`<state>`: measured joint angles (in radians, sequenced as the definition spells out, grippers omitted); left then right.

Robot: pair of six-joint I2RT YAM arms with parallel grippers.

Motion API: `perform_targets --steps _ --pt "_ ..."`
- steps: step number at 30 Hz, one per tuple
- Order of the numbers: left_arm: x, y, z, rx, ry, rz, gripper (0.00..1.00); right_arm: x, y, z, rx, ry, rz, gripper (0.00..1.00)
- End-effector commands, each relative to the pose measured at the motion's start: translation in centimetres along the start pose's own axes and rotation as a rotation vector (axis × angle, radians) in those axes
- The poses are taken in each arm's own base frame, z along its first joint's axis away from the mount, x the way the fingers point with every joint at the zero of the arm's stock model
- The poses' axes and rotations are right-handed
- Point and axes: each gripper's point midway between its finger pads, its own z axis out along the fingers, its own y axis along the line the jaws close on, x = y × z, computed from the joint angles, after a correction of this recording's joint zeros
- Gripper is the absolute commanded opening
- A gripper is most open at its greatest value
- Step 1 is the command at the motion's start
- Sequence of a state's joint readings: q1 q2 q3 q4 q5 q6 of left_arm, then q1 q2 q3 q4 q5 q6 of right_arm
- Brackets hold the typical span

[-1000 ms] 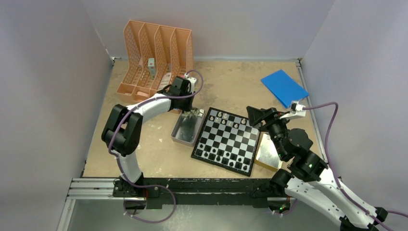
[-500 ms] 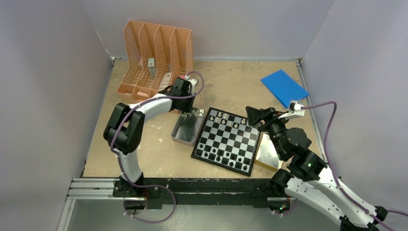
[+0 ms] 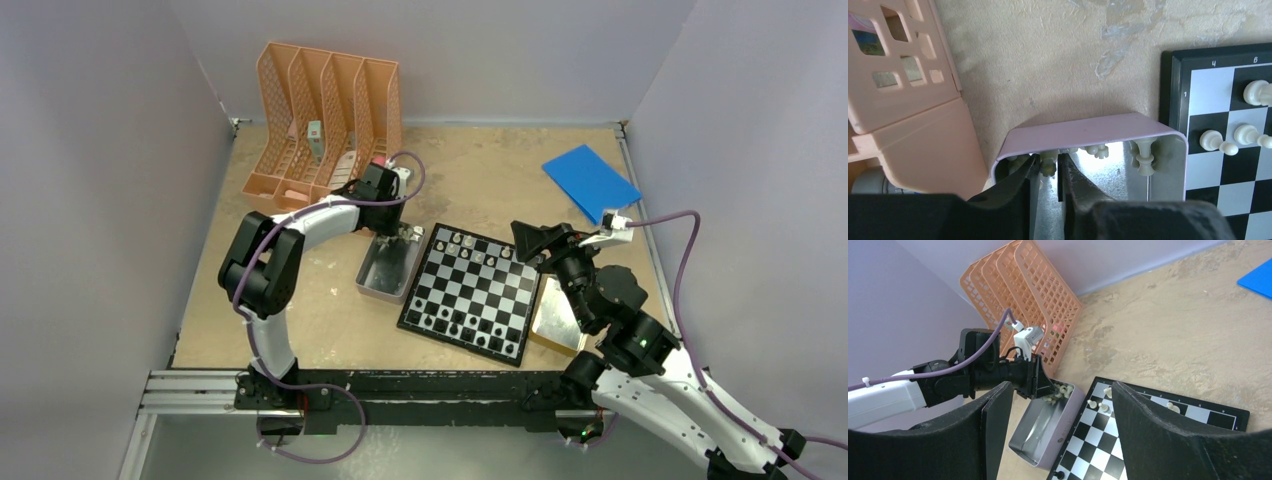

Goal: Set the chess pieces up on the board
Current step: Pick up the chess piece from the storage box, then place the chess piece on the chessboard.

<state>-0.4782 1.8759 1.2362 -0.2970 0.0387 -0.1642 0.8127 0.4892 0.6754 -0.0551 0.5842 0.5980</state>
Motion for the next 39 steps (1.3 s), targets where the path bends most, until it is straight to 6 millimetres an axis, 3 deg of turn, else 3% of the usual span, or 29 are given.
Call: perform_targets --steps 1,12,19,23,32,39 --pt "-2.4 -0.7 -1.6 0.033 -0.051 0.012 0.16 -1.5 0.6 -0.2 -0.015 -0.044 0.009 0.75" --pt "-5.7 -2.4 -6.0 0.098 -0.121 -0.017 0.14 -1.1 0.6 -0.2 -0.022 -0.034 0.018 0.75" --pt "-9.2 -5.0 -8.2 0.192 -0.208 -0.008 0.14 -1.0 0.8 -0.1 -0.029 -0.027 0.006 0.75" --pt "-10.1 -6.7 -7.5 0.196 -0.216 0.04 0.14 -1.0 0.7 -0.2 -0.03 -0.028 0.005 0.75" --pt "-9.8 -11.8 -3.5 0.193 -0.163 0.149 0.13 -1.6 0.5 -0.6 -0.025 -0.047 0.011 0.75" --pt "-8.6 -13.1 -1.2 0.203 -0.118 0.147 0.13 -1.9 0.5 -0.7 -0.023 -0.052 0.013 0.75"
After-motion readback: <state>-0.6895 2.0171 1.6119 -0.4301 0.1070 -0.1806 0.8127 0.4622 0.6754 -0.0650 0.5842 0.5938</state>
